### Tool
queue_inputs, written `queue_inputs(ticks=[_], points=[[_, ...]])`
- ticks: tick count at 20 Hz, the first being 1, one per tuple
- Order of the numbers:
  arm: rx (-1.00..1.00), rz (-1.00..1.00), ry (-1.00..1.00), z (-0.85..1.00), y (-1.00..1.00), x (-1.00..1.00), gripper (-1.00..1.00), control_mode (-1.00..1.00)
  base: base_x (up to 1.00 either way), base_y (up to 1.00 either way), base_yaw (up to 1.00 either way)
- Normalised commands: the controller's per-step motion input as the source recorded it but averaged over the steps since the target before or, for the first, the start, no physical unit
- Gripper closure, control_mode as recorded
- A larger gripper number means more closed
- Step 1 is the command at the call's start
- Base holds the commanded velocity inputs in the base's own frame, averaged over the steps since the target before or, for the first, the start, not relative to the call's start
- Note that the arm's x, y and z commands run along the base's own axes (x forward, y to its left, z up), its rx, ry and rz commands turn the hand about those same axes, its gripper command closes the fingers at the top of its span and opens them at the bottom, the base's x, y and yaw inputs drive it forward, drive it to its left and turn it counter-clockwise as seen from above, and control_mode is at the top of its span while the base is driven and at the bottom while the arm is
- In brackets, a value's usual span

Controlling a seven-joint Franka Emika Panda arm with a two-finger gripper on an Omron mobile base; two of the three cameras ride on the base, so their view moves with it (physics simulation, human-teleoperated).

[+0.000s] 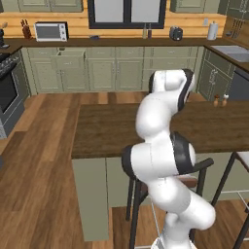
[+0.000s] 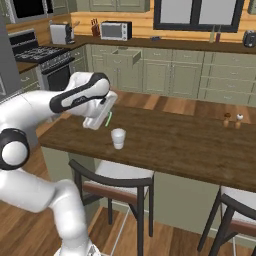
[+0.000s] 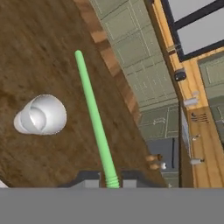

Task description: Take a straw from the drawer in front and place it inside the glass cup on the dining counter.

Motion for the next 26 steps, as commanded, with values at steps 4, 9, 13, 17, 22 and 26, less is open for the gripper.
queue_inputs(ticks=[4, 9, 13, 17, 22, 26], points=[[-0.27, 0.23, 0.54, 0.38, 0.00, 0.29, 1.00, -1.00, 0.00, 0.00, 0.00], [-0.18, 0.37, 0.53, 0.38, 0.02, 0.05, 1.00, -1.00, 0.00, 0.00, 0.00], [-0.26, 0.36, 0.50, 0.45, 0.00, 0.00, 1.00, -1.00, 0.00, 0.00, 0.00], [-0.36, 0.30, 0.46, 0.48, 0.00, 0.09, 1.00, -1.00, 0.00, 0.00, 0.00], [-0.31, 0.28, 0.40, 0.44, 0.09, 0.16, 1.00, -1.00, 0.00, 0.00, 0.00], [-0.22, 0.26, 0.30, 0.14, 0.34, 0.43, 1.00, -1.00, 0.00, 0.00, 0.00]])
